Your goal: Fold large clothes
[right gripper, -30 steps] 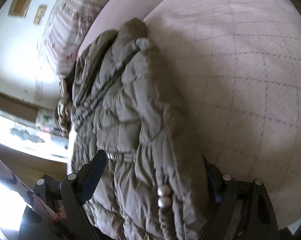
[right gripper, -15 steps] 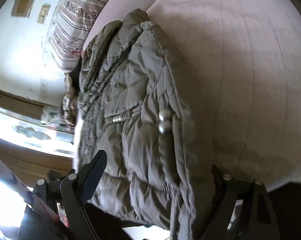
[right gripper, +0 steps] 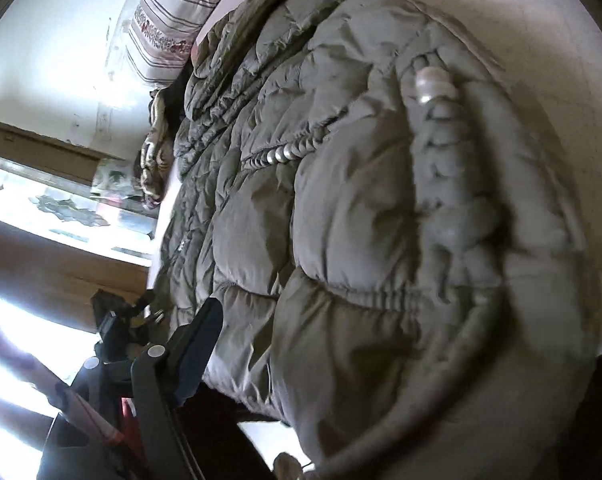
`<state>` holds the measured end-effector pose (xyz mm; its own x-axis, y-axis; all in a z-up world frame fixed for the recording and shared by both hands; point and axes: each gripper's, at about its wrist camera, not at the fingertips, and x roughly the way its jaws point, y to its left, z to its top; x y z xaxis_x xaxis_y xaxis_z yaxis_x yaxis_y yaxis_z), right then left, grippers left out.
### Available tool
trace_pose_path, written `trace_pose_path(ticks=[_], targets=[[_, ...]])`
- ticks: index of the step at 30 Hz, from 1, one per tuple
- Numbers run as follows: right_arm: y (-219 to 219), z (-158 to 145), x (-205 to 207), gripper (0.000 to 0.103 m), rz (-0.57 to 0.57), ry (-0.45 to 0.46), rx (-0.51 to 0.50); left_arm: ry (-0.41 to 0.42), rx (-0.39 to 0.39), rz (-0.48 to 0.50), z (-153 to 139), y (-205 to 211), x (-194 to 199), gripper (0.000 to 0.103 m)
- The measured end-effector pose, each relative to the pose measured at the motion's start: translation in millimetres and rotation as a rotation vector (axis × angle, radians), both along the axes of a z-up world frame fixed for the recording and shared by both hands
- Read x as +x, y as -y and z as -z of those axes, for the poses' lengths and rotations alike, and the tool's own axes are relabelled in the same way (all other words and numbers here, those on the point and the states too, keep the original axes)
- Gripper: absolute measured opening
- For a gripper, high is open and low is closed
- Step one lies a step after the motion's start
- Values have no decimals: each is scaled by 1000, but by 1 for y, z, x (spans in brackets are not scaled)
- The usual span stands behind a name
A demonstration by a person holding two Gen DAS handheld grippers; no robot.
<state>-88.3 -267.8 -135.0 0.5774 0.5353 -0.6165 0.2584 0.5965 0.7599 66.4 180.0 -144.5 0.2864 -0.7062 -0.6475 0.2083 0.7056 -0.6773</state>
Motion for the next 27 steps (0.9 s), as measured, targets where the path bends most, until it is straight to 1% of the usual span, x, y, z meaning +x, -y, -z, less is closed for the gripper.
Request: trace_pose_path(ticks=[2, 3, 7, 10, 11, 13, 14, 15, 16, 17, 18, 20, 23, 27], targets=[[-1, 1, 1, 77, 47, -1, -5, 6, 10, -5, 0, 1, -1, 73], [-1, 1, 2, 76, 67, -1, -1, 14, 27, -8, -1, 3, -3, 73], [-3, 1, 5, 74, 122, -4, -3, 41, 142, -20, -7, 19, -13, 73], [-7, 0, 6, 74, 149, -12, -16, 18, 222, -6, -10, 35, -18, 73], [-9, -1, 9, 73, 151, -17, -19, 14, 263, 4, -12, 42, -19, 73], [-10, -3, 12, 65, 152, -29, -21, 20, 372, 2, -16, 54, -22, 61], [-10, -4, 14, 53, 158, -40, -21, 20, 442, -7, -19, 59, -23, 47], [-8, -3, 14, 41, 161, -48, -20, 17, 495, -25, -22, 63, -23, 38], [-6, -3, 14, 37, 170, -60, -17, 17, 494, -41, -26, 63, -24, 35], [-3, -2, 12, 29, 182, -67, -5, 22, 485, -55, -30, 62, -26, 29], [-2, -2, 11, 26, 187, -66, 4, 30, 462, -74, -39, 58, -28, 27], [2, -6, 4, 23, 197, -50, 16, 37, 429, -89, -48, 53, -33, 24], [6, -18, -5, 20, 198, -18, 0, 46, 374, -93, -65, 44, -44, 21], [5, -38, -14, 20, 181, 22, -45, 85, 346, -93, -85, 40, -56, 19]])
